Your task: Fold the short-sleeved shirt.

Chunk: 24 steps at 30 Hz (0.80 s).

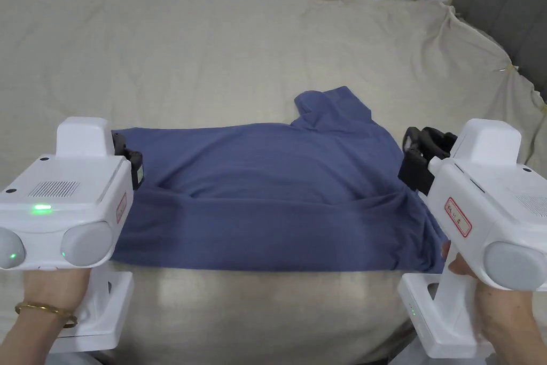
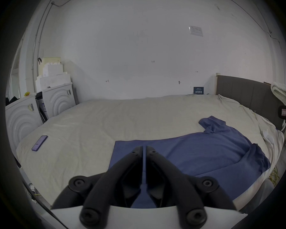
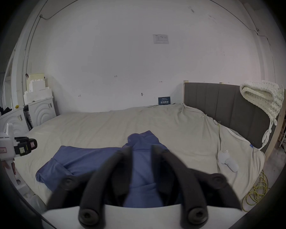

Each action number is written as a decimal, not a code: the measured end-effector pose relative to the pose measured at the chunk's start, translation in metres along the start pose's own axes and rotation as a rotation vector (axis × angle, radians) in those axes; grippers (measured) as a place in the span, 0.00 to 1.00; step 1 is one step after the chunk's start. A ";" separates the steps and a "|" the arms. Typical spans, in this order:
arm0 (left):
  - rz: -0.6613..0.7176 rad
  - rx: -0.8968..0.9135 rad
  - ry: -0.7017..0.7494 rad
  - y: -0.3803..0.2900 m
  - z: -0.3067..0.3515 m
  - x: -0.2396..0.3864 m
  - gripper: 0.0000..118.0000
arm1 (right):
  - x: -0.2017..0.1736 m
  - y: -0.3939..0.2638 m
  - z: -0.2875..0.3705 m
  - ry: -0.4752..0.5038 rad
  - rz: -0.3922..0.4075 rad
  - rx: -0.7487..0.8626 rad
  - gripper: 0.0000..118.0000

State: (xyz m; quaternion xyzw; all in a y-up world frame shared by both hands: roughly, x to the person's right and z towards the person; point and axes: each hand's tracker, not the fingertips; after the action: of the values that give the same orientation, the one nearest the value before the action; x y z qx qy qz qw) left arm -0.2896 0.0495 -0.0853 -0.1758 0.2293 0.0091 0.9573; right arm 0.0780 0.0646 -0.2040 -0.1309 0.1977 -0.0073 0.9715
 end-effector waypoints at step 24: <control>0.109 -0.068 -0.017 0.026 -0.086 -0.036 0.00 | -0.006 0.010 -0.066 0.004 -0.001 -0.048 0.00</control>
State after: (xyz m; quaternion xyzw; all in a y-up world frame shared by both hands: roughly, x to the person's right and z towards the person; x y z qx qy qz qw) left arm -0.3621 0.0465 -0.1498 -0.1957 0.2301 0.0705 0.9507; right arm 0.0469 0.0581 -0.2627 -0.1542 0.1996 -0.0030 0.9677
